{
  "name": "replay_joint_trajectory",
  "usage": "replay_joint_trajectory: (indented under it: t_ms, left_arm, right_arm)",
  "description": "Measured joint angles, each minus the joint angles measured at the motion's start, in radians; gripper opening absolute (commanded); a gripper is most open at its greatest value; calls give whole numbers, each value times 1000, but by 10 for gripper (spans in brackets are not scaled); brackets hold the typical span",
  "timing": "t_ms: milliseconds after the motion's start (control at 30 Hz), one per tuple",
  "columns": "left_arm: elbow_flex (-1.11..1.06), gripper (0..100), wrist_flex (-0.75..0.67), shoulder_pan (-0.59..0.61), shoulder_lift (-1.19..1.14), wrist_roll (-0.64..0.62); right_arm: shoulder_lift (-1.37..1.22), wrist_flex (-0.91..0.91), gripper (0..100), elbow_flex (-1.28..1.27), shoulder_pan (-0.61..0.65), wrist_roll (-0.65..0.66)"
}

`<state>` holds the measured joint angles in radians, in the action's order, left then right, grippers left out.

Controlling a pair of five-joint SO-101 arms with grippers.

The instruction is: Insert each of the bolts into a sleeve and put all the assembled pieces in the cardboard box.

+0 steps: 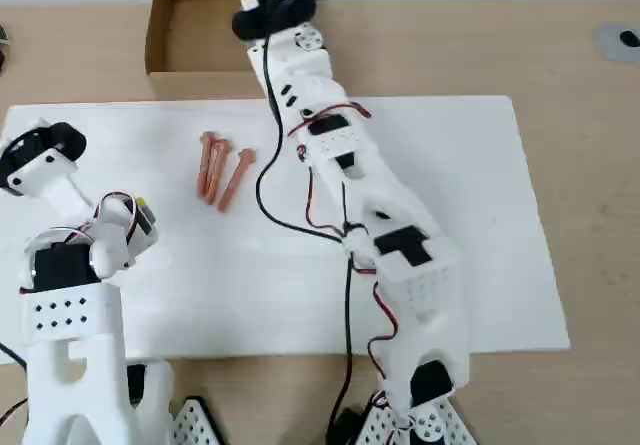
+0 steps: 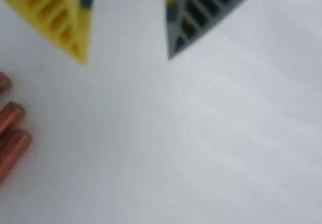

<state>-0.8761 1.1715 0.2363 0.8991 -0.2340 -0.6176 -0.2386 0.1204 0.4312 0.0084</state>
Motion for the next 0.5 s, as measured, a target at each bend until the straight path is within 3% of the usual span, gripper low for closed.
replay_joint_trajectory:
  t_ms: [300, 500]
  left_arm:
    - [0, 117, 14, 0, 0, 0]
    - [0, 117, 21, 0, 0, 0]
  right_arm:
    - [-206, 120, 15, 235, -37, 38]
    - [-226, 256, 176, 336, -34, 41]
